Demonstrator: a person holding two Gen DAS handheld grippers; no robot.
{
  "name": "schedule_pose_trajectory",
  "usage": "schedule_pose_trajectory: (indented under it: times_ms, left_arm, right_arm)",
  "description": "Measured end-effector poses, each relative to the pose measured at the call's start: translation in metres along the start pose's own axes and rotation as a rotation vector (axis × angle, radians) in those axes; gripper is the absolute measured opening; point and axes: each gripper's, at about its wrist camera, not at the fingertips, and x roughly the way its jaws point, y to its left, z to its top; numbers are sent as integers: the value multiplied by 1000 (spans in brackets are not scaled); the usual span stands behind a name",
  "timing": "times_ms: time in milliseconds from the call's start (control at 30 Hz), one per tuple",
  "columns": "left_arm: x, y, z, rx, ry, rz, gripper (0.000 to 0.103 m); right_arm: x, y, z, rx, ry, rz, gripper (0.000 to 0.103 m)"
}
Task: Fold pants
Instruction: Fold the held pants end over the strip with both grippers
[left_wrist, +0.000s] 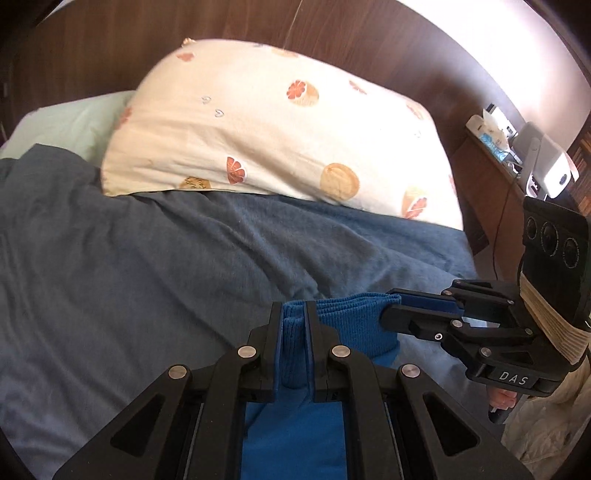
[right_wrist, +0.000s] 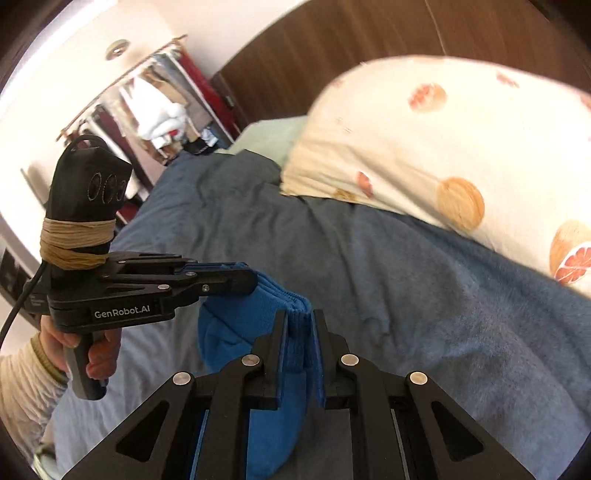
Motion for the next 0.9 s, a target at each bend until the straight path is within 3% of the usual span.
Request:
schedule_pose_trajectory:
  times_ms: [500,900]
  left_arm:
    - [-86,-4,-104,-47,-59,25,11]
    - [-97,12,-188,-70,-31,15,11]
  right_arm:
    - [-56,112,-64,-188,-21,19,13]
    - [-50,184,-139,-318,15,-37,12]
